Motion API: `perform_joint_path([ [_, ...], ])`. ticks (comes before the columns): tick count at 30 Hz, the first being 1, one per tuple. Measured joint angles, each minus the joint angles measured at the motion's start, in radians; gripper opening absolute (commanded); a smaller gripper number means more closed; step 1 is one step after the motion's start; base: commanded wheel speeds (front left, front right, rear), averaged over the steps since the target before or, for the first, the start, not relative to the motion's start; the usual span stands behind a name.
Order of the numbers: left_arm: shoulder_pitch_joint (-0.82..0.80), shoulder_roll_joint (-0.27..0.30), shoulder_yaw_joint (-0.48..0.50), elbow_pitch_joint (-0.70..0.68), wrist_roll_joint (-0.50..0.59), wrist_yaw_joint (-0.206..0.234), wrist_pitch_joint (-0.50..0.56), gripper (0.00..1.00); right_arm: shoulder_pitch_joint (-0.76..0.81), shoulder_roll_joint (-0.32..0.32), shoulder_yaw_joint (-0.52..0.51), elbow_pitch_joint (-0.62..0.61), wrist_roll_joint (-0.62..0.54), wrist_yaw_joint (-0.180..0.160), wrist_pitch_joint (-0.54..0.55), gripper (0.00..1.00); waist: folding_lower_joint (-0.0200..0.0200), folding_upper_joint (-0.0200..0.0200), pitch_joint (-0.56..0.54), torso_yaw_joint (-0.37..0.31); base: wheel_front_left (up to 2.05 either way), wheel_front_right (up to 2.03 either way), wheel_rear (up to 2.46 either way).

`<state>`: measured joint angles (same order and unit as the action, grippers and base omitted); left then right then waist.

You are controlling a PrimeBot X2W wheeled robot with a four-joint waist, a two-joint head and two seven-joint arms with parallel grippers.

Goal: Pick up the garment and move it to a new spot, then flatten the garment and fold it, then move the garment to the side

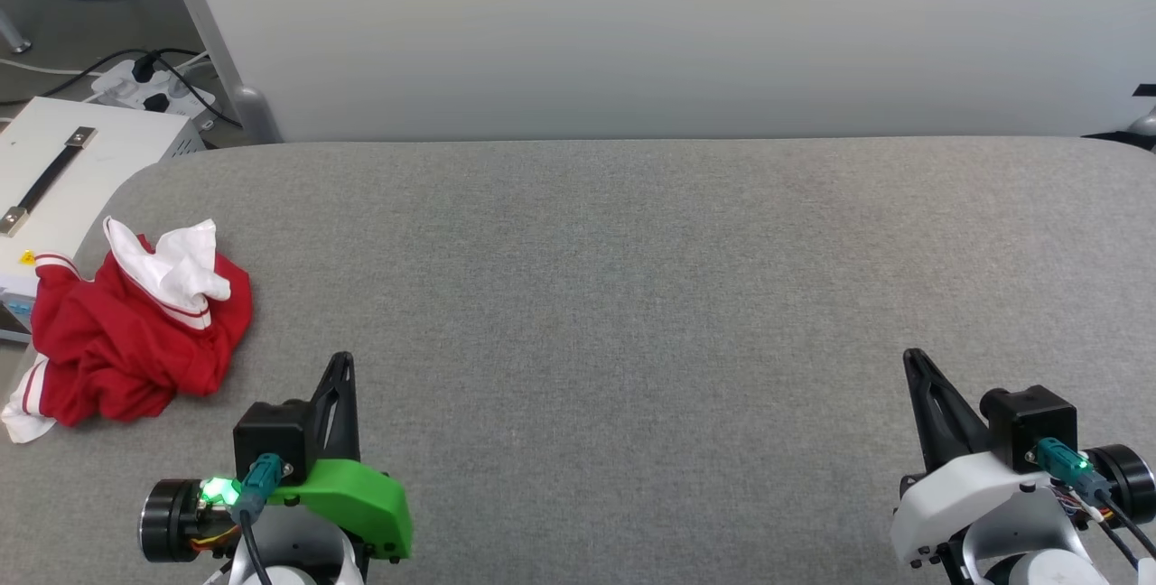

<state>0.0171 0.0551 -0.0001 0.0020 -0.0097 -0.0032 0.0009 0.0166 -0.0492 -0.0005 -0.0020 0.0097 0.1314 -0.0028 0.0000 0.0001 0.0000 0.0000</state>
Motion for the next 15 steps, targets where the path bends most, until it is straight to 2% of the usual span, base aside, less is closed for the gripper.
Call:
perform_joint_path([
  [15,0.000,0.000,0.000,0.000,0.000,0.000,0.000,0.00,0.000,0.000,0.000,0.000,0.000,0.000,0.000,0.00,0.0000,0.0000,0.000,0.000,0.00,0.00,0.00],
])
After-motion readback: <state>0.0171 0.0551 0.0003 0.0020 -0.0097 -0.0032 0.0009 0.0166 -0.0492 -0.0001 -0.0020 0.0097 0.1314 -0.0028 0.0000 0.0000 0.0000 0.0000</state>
